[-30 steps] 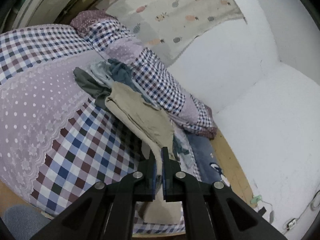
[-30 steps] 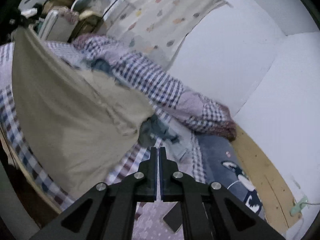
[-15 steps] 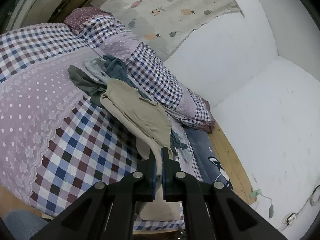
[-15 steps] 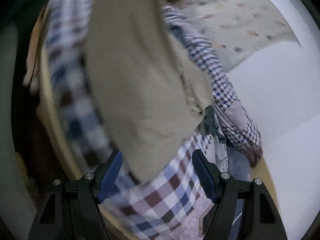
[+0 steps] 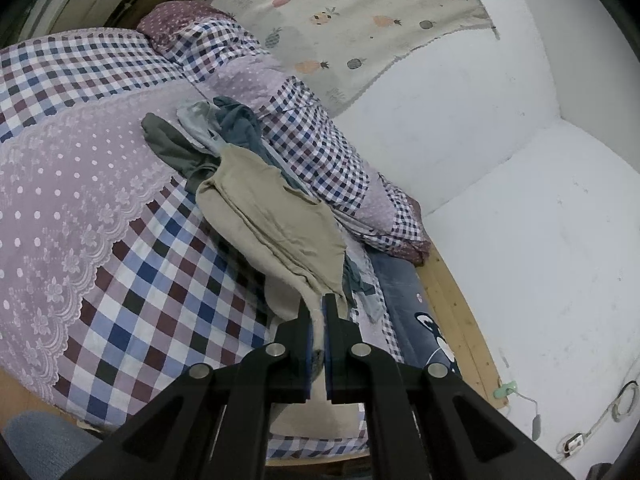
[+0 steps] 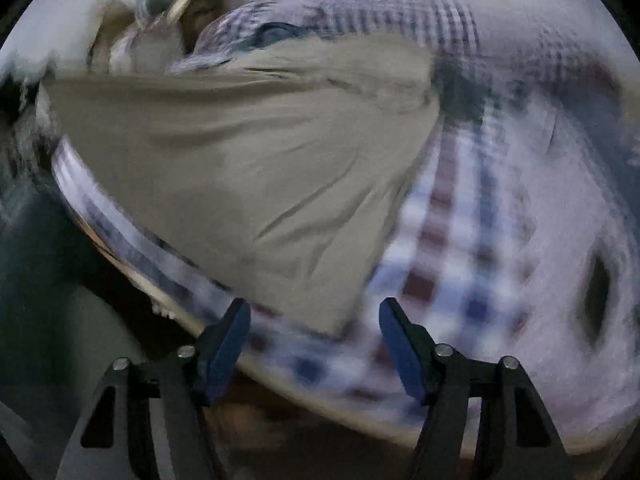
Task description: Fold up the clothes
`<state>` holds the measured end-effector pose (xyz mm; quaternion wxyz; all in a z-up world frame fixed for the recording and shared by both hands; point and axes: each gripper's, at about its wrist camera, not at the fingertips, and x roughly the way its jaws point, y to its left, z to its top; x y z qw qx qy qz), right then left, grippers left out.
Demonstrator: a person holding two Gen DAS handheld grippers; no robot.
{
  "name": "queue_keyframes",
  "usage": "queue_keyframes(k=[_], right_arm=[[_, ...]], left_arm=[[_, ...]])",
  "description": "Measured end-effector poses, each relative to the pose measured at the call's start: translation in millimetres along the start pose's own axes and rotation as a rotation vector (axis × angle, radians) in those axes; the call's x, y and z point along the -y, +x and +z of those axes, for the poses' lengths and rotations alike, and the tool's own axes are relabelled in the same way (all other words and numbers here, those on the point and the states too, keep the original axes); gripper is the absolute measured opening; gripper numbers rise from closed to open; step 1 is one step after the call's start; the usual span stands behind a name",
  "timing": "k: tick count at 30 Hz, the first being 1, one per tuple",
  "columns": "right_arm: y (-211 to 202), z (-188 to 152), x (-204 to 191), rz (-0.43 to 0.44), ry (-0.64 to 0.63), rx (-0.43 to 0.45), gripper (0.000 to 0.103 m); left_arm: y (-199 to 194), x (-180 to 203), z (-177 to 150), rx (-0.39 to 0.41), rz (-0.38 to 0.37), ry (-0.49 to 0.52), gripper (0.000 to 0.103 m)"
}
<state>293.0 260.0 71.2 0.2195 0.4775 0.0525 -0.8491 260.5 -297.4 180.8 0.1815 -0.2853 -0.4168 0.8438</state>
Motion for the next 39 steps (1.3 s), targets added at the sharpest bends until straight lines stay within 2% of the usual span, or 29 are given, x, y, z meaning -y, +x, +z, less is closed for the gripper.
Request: queue_keyframes(k=[1, 3, 7, 10, 14, 18, 22, 24, 29, 39], right_arm=[[4, 0, 8, 0.050, 0.063, -0.025, 0.056], [17, -3, 21, 0.098, 0.147, -0.068, 0.051], [37, -5, 37, 0.069, 0.226, -0.120, 0.040], [42, -4, 44, 0.082, 0.279, -0.113, 0.037], [46, 0, 45, 0.124, 0.325, -0.097, 0.028], [55, 1, 43, 0.142, 0.357, -0.101, 0.008], [54, 1, 41, 0.125, 0.366, -0.085, 0.004], [40, 0, 37, 0.113, 0.356, -0.044, 0.004], [-17, -5, 32, 0.122, 0.401, 0.121, 0.003], [-110, -3, 6, 0.256, 0.430, 0.378, 0.002]], left_arm=[[1, -2, 0, -0.001, 0.001, -0.003, 0.002], [1, -4, 0, 0.000, 0.005, -0.006, 0.002], [-1, -9, 2, 0.003, 0.015, -0.014, 0.002], [-3, -12, 2, 0.004, 0.023, -0.017, 0.002], [-2, -15, 1, -0.001, 0.032, -0.021, 0.002], [-1, -20, -1, -0.004, 0.040, -0.025, 0.002], [0, -28, -2, -0.001, 0.053, -0.047, 0.002], [-3, -28, -3, 0.000, 0.054, -0.049, 0.002], [-12, -18, -8, -0.002, 0.044, -0.018, 0.002], [-45, 25, -17, 0.001, -0.005, 0.050, 0.002]])
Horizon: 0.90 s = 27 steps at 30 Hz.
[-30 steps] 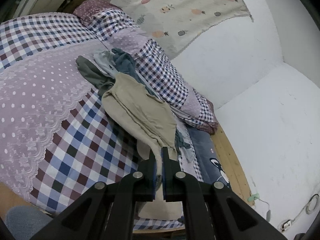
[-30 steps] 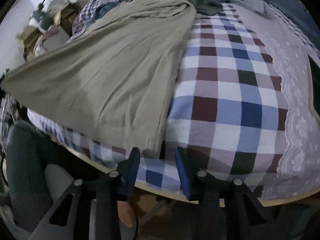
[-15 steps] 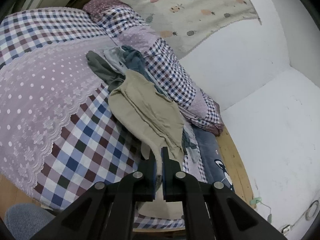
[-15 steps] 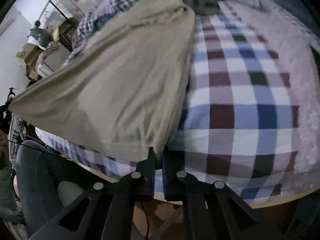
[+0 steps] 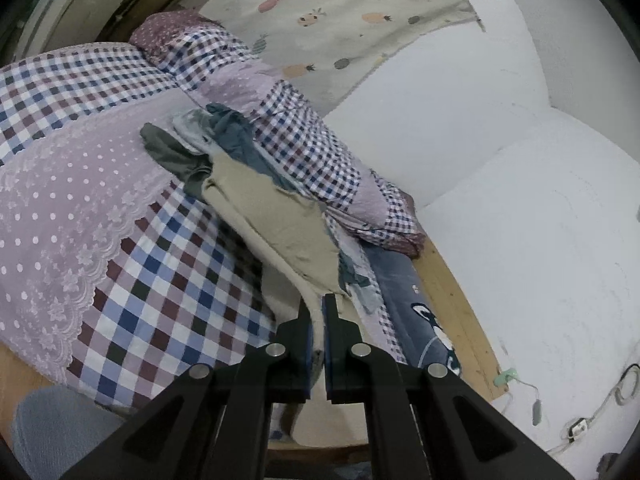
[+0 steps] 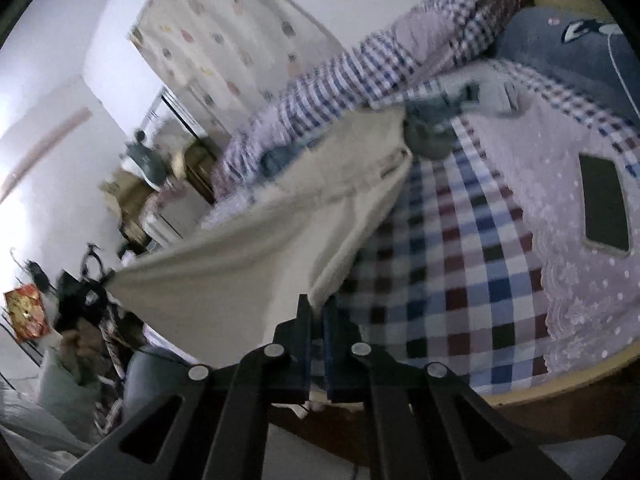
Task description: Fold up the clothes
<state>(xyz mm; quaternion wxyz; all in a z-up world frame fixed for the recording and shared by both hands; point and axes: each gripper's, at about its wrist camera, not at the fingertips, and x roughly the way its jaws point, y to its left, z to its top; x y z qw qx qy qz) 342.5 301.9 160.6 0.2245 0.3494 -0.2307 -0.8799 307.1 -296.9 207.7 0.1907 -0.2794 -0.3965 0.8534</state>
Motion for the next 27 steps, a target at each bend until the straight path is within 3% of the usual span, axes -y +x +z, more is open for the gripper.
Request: queue_keyframes(k=[6, 10, 17, 23, 27], right_arm=[[-57, 4, -20, 0.112, 0.035, 0.147, 0.002], [-93, 7, -38, 0.141, 0.009, 0.214, 0.002], [-151, 6, -66, 0.130, -0.050, 0.315, 0.002], [-211, 4, -86, 0.148, -0.083, 0.441, 0.003], [-247, 3, -102, 0.115, -0.133, 0.507, 0.003]], left_arm=[[-30, 18, -2, 0.032, -0.023, 0.015, 0.002], [-55, 36, -3, 0.059, -0.051, 0.047, 0.002], [-96, 70, -13, 0.090, -0.094, 0.095, 0.002], [-138, 108, -22, 0.124, -0.209, 0.159, 0.002], [-152, 126, -29, 0.125, -0.271, 0.192, 0.002]])
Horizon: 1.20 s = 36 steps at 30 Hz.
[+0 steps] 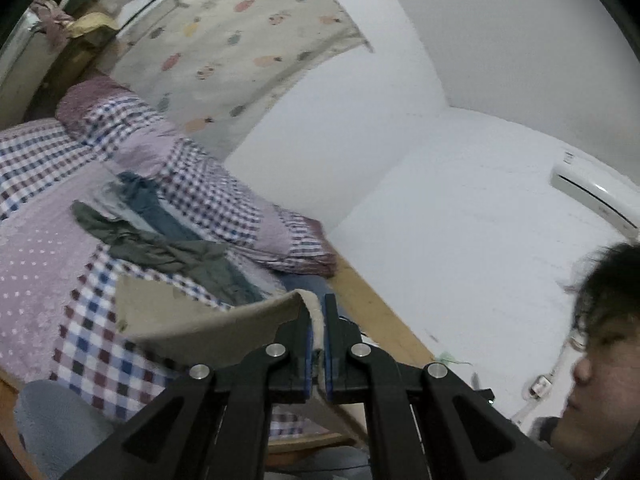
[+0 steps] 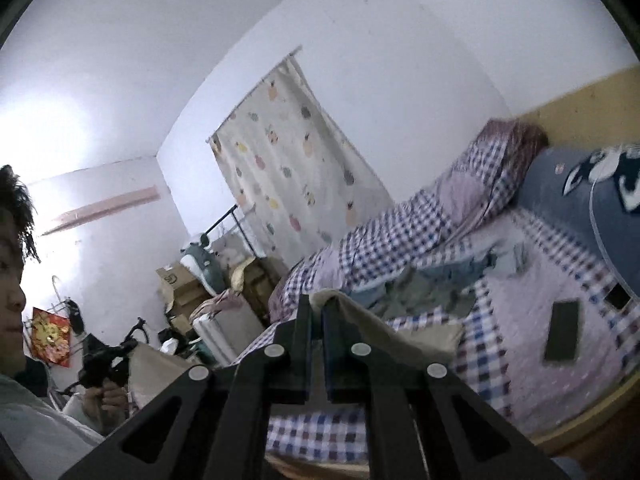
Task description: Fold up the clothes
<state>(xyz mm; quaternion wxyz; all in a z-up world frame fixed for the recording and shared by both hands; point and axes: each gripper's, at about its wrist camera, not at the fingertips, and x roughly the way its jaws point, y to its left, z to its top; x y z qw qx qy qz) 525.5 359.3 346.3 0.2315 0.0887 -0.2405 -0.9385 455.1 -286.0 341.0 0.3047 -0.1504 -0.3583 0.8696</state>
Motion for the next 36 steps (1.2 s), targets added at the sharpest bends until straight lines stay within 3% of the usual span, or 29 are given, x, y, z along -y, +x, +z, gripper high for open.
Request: queue_keyframes(k=[8, 13, 22, 30, 36], right_arm=[[36, 4, 33, -0.157, 0.044, -0.062, 0.003], [80, 16, 61, -0.189, 0.070, -0.088, 0.003], [210, 35, 119, -0.265, 0.059, -0.235, 0.004], [328, 20, 202, -0.375, 0.082, -0.368, 0.003], [419, -14, 272, -0.457, 0.096, -0.512, 0.003]], left_arm=[[31, -49, 12, 0.003, 0.087, -0.121, 0.002], [63, -83, 32, -0.008, 0.168, -0.195, 0.002], [160, -159, 67, -0.100, 0.355, -0.274, 0.002], [268, -263, 68, -0.188, 0.512, -0.349, 0.002], [348, -345, 54, -0.268, 0.657, -0.393, 0.002]])
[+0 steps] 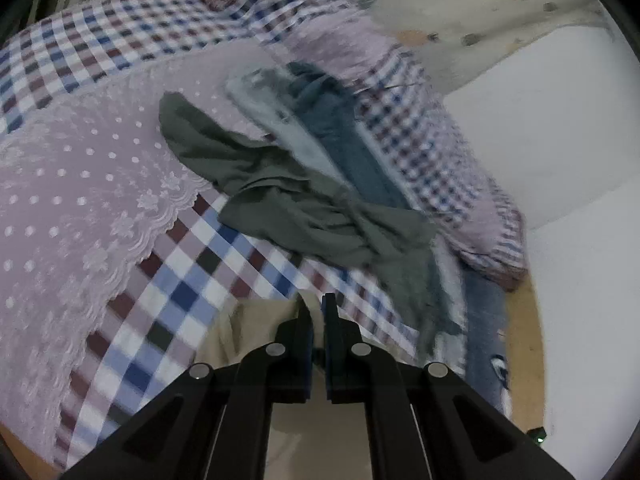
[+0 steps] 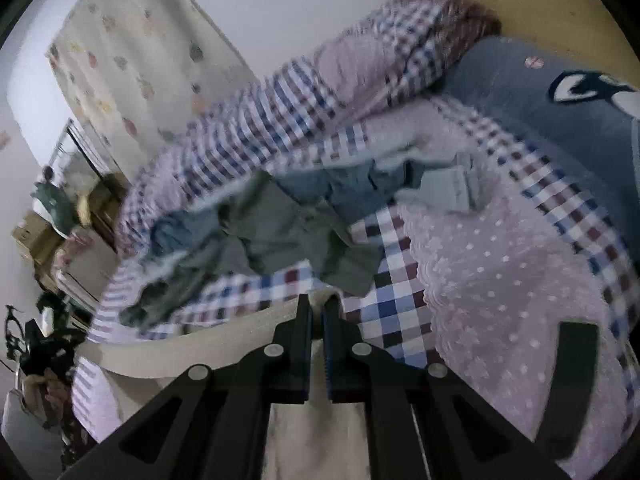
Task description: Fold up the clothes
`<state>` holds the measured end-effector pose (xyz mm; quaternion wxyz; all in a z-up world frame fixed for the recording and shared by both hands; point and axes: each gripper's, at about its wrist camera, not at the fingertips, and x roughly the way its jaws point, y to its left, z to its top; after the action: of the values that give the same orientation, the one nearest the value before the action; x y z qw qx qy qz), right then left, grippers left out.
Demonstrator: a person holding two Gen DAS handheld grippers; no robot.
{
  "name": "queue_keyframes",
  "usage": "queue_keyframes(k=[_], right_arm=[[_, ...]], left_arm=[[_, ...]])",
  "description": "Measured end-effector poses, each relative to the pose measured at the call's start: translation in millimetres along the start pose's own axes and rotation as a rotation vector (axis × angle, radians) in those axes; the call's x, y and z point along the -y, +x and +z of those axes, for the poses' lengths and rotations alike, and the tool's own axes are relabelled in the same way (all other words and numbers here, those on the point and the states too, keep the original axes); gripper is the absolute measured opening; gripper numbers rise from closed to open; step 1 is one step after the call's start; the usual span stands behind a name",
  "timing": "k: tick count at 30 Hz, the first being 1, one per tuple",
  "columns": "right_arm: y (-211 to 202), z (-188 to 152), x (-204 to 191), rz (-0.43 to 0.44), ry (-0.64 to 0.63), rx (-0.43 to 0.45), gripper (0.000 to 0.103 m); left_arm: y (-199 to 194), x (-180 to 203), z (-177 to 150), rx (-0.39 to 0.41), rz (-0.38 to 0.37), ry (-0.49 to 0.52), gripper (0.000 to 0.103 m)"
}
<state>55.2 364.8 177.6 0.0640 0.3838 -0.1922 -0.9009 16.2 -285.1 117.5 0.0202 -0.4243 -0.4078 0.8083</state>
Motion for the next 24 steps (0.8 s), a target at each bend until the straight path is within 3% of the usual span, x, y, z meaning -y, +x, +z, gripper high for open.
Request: queue_keyframes(k=[8, 12, 16, 20, 24], right_arm=[[129, 6, 30, -0.100, -0.016, -0.177, 0.003], [155, 12, 39, -0.090, -0.013, -0.187, 0.003], [147, 21, 31, -0.058, -0.017, -0.132, 0.003], [155, 30, 31, -0.078, -0.022, -0.107, 0.003], [185, 24, 37, -0.114, -0.024, -0.155, 0.003]], left_arm=[[104, -32, 20, -0.063, 0.156, -0.049, 0.002], [116, -32, 24, -0.053, 0.131, -0.047, 0.002], [109, -22, 29, -0.021, 0.069, -0.032, 0.002], [105, -15, 41, 0.041, 0.038, -0.004, 0.002], [130, -39, 43, 0.004, 0.054, -0.040, 0.002]])
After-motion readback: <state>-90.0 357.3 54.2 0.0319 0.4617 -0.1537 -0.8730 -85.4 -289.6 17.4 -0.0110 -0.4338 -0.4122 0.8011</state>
